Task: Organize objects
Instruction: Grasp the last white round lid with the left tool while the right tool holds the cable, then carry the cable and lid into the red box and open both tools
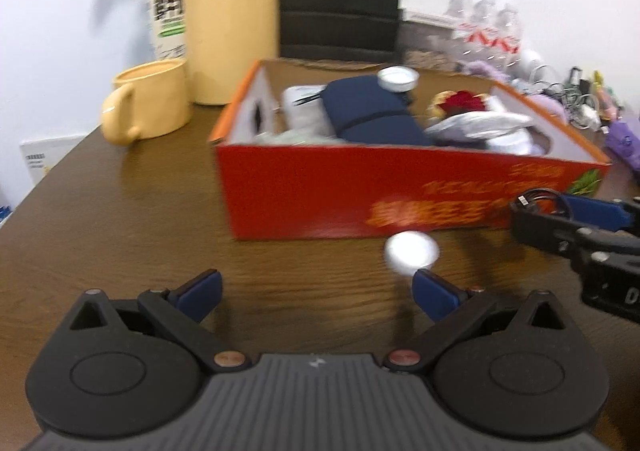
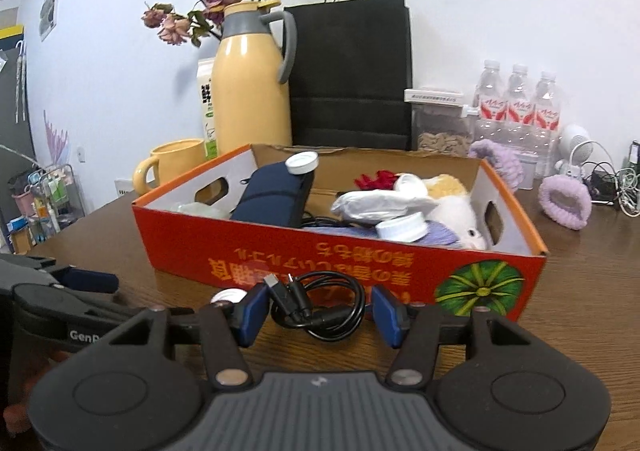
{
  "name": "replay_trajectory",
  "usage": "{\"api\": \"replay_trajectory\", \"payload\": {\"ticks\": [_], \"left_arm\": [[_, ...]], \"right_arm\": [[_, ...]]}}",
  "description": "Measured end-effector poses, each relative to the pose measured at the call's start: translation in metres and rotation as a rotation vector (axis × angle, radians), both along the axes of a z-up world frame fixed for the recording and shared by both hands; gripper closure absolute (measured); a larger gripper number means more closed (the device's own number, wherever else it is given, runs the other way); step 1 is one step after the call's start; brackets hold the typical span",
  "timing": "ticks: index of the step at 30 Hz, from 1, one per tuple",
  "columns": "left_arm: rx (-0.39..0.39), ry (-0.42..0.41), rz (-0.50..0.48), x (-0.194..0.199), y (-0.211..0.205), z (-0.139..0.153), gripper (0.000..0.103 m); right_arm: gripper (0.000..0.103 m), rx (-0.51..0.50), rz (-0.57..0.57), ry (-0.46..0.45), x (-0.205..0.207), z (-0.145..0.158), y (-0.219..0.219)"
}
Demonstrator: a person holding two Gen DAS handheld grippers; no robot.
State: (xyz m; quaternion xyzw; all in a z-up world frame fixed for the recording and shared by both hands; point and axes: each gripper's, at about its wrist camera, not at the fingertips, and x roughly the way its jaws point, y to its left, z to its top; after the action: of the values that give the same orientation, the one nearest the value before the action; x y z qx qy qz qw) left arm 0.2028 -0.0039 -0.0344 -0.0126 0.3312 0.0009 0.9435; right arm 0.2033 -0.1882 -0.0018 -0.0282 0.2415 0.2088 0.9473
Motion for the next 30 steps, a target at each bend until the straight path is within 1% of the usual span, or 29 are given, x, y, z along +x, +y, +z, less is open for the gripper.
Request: {"api": "replay_trajectory", "payload": {"ticks": [3, 5, 7, 9, 12, 14, 18, 19, 20, 21, 22, 24, 26, 30], "left_arm": [[0.007, 0.003, -0.019, 0.006, -0.016, 0.0, 0.0], [0.026, 0.019, -0.011, 0.013, -0.025, -0.002, 0.0], [0.028, 0.031, -0.002, 0.019, -0.029, -0.003, 0.0], [0.025, 0.034, 0.01, 0.024, -0.032, -0.003, 0.0], [0.051, 0.038, 0.022, 0.029, -0.039, -0.004, 0.0], [0.056, 0.048, 0.02, 0.032, -0.042, -0.006, 0.002], [0.046, 0.035, 0.006, 0.03, -0.046, -0.005, 0.016], [0.047, 0.029, 0.001, 0.029, -0.047, -0.005, 0.023], [0.047, 0.021, -0.004, 0.027, -0.047, -0.004, 0.028], [0.05, 0.014, -0.009, 0.026, -0.048, -0.003, 0.041], [0.05, 0.006, -0.016, 0.025, -0.049, -0.002, 0.056], [0.052, -0.006, -0.028, 0.022, -0.05, -0.001, 0.073], [0.059, -0.011, -0.034, 0.019, -0.05, -0.001, 0.073], [0.034, -0.027, -0.02, 0.013, -0.044, 0.002, 0.074]], "right_arm": [[0.048, 0.003, -0.02, -0.006, 0.0, 0.0, -0.011], [0.048, 0.006, -0.032, -0.007, 0.001, 0.001, -0.018], [0.048, 0.008, -0.044, -0.009, 0.002, 0.001, -0.024], [0.048, 0.009, -0.052, -0.011, 0.002, 0.001, -0.03], [0.048, 0.008, -0.06, -0.016, 0.001, 0.001, -0.034], [0.048, 0.01, -0.061, -0.018, 0.0, 0.002, -0.035], [0.048, 0.006, -0.054, -0.03, -0.003, 0.002, -0.034], [0.048, 0.005, -0.052, -0.032, -0.003, 0.002, -0.034], [0.048, 0.003, -0.05, -0.032, -0.004, 0.002, -0.033], [0.048, 0.002, -0.049, -0.033, -0.004, 0.002, -0.033], [0.048, 0.0, -0.047, -0.034, -0.005, 0.002, -0.032], [0.048, -0.004, -0.044, -0.037, -0.006, 0.002, -0.031], [0.048, -0.008, -0.043, -0.04, -0.006, 0.002, -0.03], [0.048, -0.015, -0.039, -0.044, -0.007, 0.002, -0.029]]}}
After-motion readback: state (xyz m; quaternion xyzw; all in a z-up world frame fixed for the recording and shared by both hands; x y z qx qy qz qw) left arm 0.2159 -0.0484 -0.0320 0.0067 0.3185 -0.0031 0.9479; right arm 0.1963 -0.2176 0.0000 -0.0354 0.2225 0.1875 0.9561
